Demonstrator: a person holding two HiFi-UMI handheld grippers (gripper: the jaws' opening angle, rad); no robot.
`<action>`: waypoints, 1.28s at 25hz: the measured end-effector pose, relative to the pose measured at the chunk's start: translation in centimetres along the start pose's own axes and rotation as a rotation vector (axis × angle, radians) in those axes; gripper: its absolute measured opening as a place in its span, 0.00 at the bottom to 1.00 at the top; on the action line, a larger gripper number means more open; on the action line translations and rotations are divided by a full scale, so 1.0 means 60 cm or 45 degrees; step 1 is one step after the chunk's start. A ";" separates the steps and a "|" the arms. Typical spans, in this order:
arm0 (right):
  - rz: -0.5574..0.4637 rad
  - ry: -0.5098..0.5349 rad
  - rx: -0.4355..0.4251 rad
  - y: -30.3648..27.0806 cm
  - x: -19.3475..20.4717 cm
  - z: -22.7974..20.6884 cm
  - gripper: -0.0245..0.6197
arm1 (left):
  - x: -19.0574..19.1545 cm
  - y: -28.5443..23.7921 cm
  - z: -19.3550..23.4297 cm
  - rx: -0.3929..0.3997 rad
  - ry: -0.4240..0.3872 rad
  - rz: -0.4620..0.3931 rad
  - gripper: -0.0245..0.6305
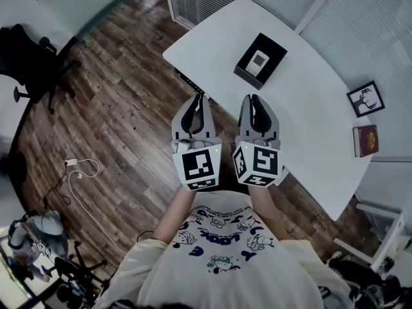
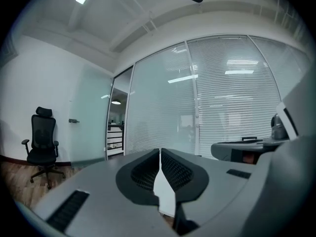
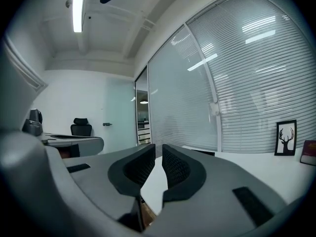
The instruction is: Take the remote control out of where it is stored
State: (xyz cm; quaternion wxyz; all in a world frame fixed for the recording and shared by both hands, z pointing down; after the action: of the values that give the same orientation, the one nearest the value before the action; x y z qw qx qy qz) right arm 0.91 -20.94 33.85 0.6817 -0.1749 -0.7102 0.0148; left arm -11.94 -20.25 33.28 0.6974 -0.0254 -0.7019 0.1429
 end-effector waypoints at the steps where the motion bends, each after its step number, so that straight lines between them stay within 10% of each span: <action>1: 0.005 0.002 0.008 -0.006 0.001 -0.002 0.13 | 0.002 -0.009 0.002 0.008 0.001 0.005 0.08; 32: 0.190 -0.059 0.100 -0.250 0.022 -0.181 0.13 | 0.030 -0.292 -0.045 0.058 0.022 0.183 0.08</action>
State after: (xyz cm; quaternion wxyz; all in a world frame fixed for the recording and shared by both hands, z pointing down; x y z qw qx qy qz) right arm 8.04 -37.04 39.77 0.6685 -0.2000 -0.7096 0.0975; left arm -6.44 -36.17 39.13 0.6918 -0.0611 -0.6887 0.2082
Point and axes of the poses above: the fingertips, and each gripper's own axes: y backward along the fingers, z to its left, x out of its underside, the point moved 2 cm from there along y, backward along the fingers, and after that the axes turned 7 degrees about z, right-handed, at the moved point
